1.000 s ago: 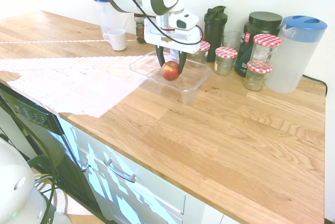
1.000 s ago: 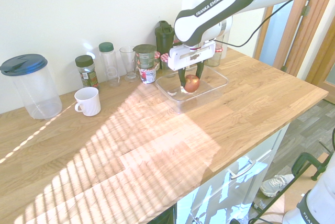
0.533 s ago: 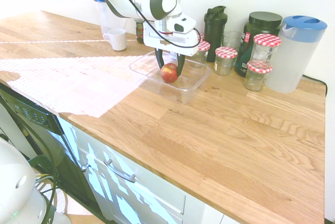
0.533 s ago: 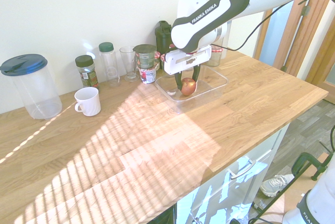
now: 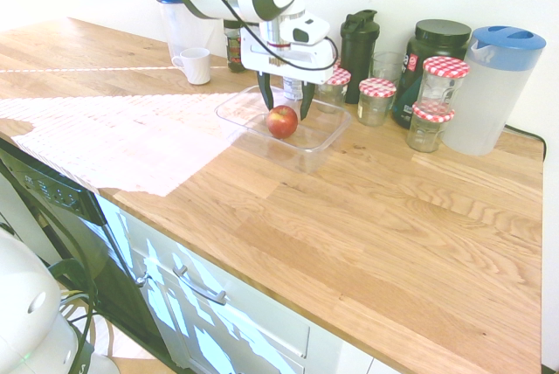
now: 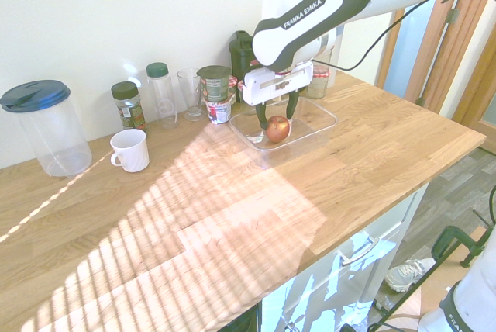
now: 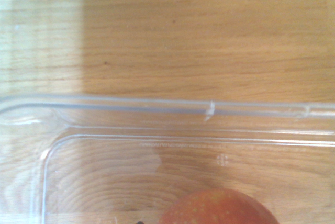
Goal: Put the apple into the container
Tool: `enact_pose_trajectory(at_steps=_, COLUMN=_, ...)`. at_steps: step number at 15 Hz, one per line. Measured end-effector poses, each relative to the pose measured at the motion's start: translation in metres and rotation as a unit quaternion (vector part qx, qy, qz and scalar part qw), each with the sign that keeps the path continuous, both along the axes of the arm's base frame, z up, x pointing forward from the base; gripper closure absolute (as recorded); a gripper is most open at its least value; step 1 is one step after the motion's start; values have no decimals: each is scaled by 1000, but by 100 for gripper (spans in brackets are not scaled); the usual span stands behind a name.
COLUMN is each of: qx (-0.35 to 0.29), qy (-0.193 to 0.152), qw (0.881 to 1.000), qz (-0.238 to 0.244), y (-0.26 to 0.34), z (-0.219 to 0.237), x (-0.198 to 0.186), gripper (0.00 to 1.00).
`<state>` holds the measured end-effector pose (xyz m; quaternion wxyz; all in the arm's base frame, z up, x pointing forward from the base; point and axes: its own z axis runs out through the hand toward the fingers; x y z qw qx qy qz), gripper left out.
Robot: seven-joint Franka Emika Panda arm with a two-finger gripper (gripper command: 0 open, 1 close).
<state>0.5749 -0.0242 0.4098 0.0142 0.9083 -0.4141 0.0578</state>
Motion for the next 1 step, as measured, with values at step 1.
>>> enact_pose_trajectory(at_steps=1, qx=0, qy=-5, qw=1000, qz=1, y=2, z=23, x=-2, gripper=0)
